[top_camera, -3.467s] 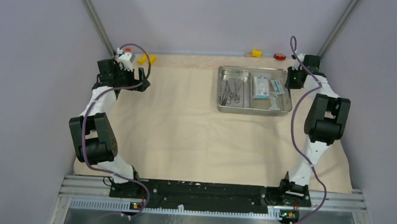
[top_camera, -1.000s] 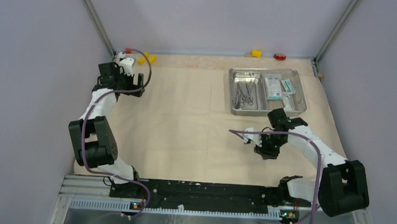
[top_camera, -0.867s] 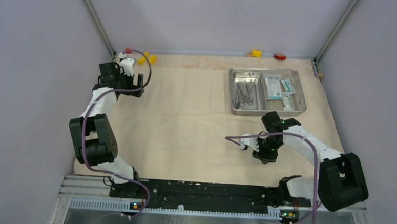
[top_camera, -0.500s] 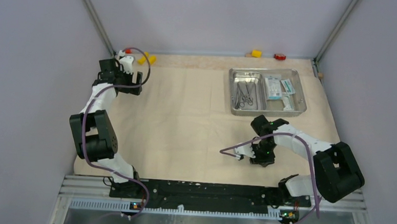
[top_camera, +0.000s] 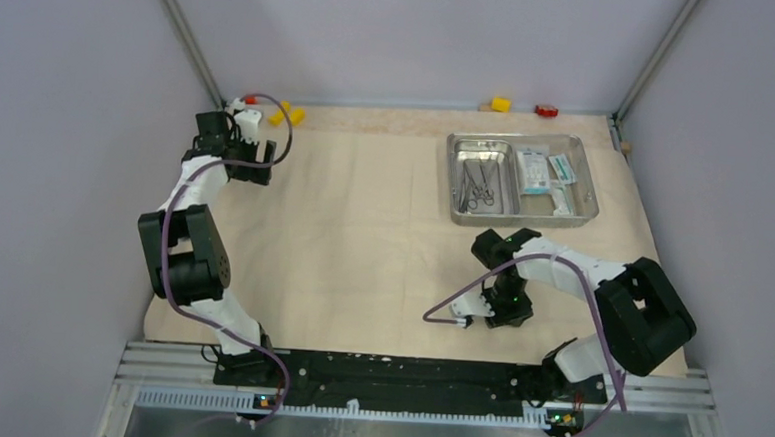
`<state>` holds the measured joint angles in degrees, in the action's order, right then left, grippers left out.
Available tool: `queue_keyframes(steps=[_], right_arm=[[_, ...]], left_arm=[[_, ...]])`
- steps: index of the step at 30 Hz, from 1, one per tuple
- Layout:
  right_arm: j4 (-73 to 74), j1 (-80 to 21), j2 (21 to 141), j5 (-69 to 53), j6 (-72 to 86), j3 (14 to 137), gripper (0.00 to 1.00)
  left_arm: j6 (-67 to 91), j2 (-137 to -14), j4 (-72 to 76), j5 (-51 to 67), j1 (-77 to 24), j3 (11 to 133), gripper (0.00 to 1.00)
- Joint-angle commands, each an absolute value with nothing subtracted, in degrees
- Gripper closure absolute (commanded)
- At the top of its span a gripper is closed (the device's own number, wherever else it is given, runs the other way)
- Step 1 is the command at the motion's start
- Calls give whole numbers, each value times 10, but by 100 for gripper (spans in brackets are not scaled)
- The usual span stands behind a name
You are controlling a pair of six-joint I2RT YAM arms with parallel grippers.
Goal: Open and lay out the surgical kit
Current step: Smooth out the surgical kit at the center of the board.
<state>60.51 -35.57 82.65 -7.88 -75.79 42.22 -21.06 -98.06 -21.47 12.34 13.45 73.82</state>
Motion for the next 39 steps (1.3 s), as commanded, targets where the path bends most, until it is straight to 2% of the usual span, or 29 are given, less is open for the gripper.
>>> queue_keyframes(steps=[1, 16, 20, 25, 32, 35, 39], right_arm=[[660, -370, 861, -117, -793, 421, 71], [717, -346, 841, -44, -788, 426, 71], [743, -263, 796, -80, -804, 474, 71], [751, -88, 776, -129, -839, 516, 71], [713, 156, 792, -167, -896, 506, 71], [687, 213, 808, -170, -899, 490, 72], [635, 231, 813, -151, -883, 445, 74]], left_arm=[[-228, -993, -217, 97, 133, 775, 1], [-244, -1031, -229, 88, 131, 798, 1], [-249, -1032, -226, 91, 131, 798, 1], [-259, -1028, -218, 101, 131, 787, 1], [-273, -1006, -179, 114, 131, 734, 1], [-278, -998, -169, 120, 131, 713, 1], [-288, -986, -163, 132, 132, 693, 1]])
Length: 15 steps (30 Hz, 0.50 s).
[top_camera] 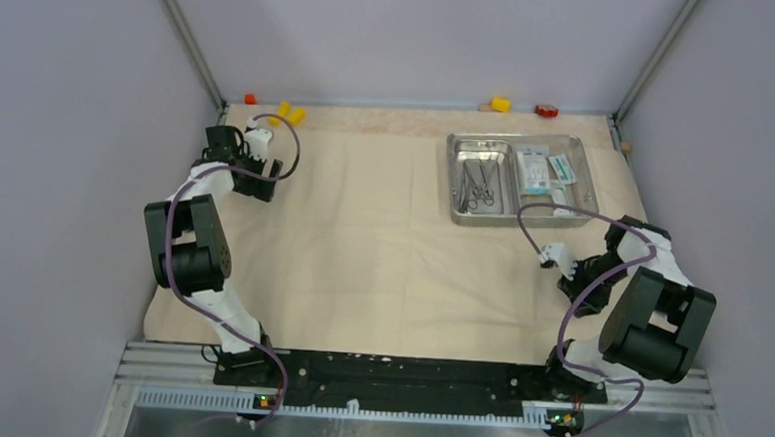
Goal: Open and lay out the surgical kit
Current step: Smooth out the surgical kit at the center of the board.
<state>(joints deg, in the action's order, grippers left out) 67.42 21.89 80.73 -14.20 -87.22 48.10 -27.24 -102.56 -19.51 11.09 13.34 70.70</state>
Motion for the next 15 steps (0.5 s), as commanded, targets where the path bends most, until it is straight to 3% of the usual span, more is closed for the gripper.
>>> queue_keyframes(steps=[1, 15], right_arm=[[619, 231, 813, -138, -880, 430, 74], [615, 244, 827, -22, -893, 379, 76]], left_arm=[[-292, -983, -162, 134, 131, 688, 1], [-338, -934, -144, 114, 132, 633, 1]])
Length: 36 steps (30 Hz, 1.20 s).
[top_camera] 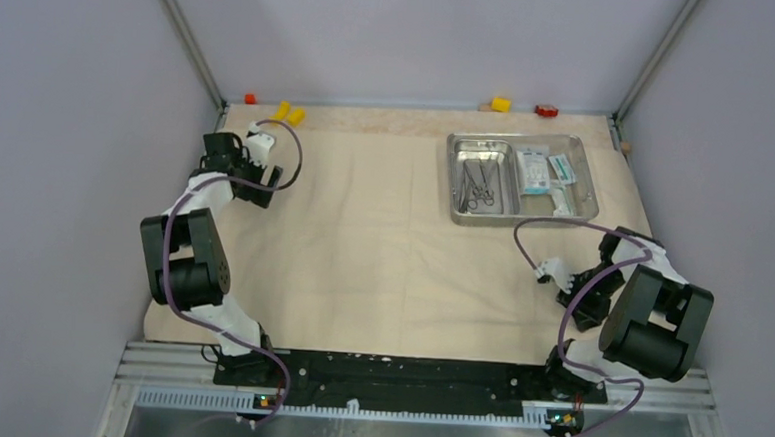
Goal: Open and lay out the surgical kit
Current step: Smooth out the surgical kit at the center of the board.
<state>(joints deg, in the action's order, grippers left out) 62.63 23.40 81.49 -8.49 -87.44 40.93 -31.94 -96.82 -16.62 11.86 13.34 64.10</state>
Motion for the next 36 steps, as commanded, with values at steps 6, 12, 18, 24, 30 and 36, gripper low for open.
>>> queue_keyframes(steps=[6, 12, 18, 24, 30, 36], right_arm=[[603, 245, 798, -3, -897, 358, 76], [612, 247, 744, -3, -905, 356, 76], [611, 270, 712, -3, -927, 357, 75], [598, 317, 694, 17, -962, 337, 71], [566, 360, 664, 40, -1001, 302, 70], [551, 408, 646, 47, -1042, 296, 66]], left_arm=[[-344, -922, -151, 107, 132, 631, 1], [-351, -907, -158, 106, 132, 615, 1], [-362, -880, -148, 104, 132, 586, 1], [-368, -866, -147, 104, 132, 577, 1], [-367, -864, -148, 108, 132, 578, 1], [-367, -863, -148, 108, 132, 573, 1]])
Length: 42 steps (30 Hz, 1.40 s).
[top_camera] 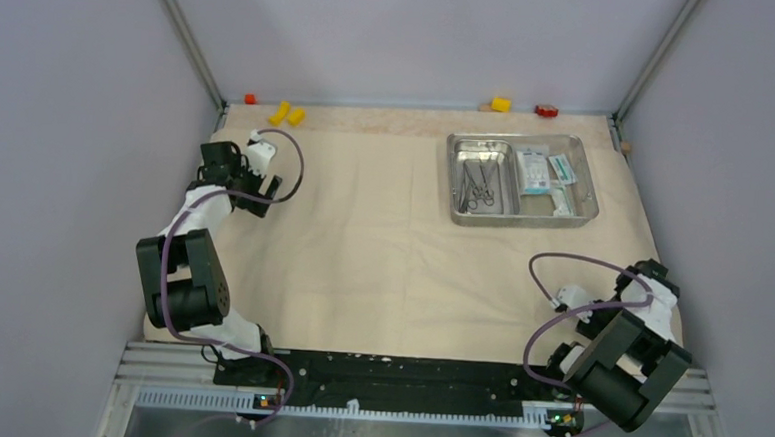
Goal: Open and lay out the surgical kit
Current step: Smooth out the surgical kit at the center of the board.
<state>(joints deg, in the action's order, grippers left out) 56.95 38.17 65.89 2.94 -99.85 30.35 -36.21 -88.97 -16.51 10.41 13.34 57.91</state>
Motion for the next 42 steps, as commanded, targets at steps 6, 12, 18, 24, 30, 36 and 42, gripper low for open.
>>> queue_keyframes(steps=[6, 12, 18, 24, 30, 36, 42], right_arm=[[516, 435, 636, 58, -1066, 280, 63], [493, 458, 639, 58, -1080, 302, 59], [474, 484, 657, 61, -1094, 324, 56], [455, 506, 677, 58, -1102, 344, 55], [585, 507, 727, -92, -1030, 488, 54], [612, 507, 830, -263, -849, 658, 54], [479, 475, 889, -315, -598, 725, 57]], left_arm=[[-368, -857, -146, 109, 132, 566, 1], [-373, -849, -145, 107, 132, 565, 1], [-372, -841, -134, 93, 133, 560, 1], [-361, -830, -120, 78, 134, 557, 1], [-336, -826, -115, 82, 137, 557, 1], [-302, -827, -137, 121, 139, 570, 1], [-259, -831, -168, 176, 139, 596, 1]])
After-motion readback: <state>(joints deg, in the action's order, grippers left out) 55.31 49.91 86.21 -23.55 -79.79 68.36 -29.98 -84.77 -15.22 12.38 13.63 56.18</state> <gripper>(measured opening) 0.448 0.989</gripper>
